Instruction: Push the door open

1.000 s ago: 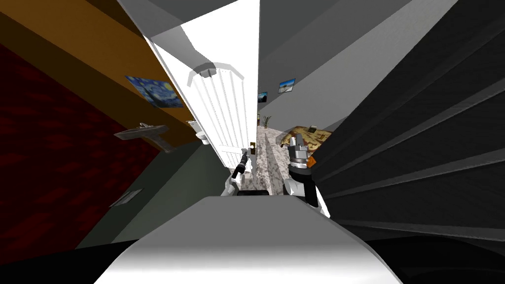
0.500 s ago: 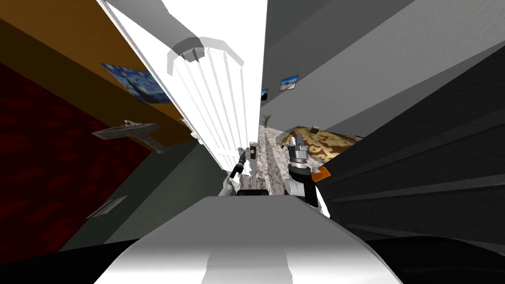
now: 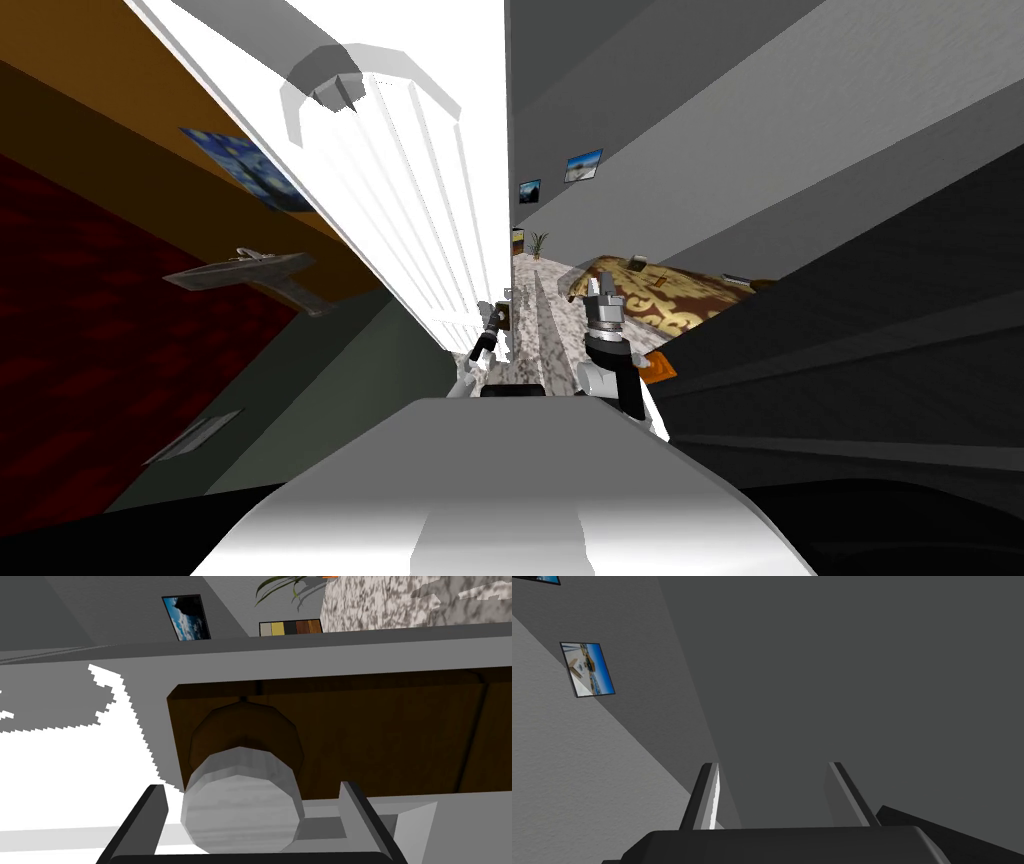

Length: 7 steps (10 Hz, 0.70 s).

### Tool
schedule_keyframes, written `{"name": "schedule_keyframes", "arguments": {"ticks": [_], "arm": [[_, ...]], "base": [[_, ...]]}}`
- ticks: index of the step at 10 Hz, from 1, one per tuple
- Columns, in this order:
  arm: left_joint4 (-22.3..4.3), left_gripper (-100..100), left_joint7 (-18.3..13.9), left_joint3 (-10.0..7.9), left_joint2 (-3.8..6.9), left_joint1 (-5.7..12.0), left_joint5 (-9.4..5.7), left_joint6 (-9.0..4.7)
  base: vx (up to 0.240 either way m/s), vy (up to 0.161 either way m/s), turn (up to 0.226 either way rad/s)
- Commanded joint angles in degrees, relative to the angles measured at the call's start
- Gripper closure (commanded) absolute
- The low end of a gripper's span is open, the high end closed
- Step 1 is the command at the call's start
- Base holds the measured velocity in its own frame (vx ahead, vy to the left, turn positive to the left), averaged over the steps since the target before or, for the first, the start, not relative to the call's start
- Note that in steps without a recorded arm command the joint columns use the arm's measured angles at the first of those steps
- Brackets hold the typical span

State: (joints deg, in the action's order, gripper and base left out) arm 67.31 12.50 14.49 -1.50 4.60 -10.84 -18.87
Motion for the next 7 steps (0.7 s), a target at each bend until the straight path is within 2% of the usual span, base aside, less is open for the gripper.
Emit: {"name": "schedule_keyframes", "arguments": {"ticks": [1,6,7], "arm": [[0.0,100,0.0,0.00,0.12,-0.02,-0.01,0.03],[0.0,100,0.0,0.00,0.12,-0.02,-0.01,0.03],[0.5,100,0.8,1.36,1.02,-0.58,-0.72,0.19]], "base": [[-0.006,0.011,-0.002],[-0.011,0.014,-0.008],[0.072,-0.012,0.160]]}}
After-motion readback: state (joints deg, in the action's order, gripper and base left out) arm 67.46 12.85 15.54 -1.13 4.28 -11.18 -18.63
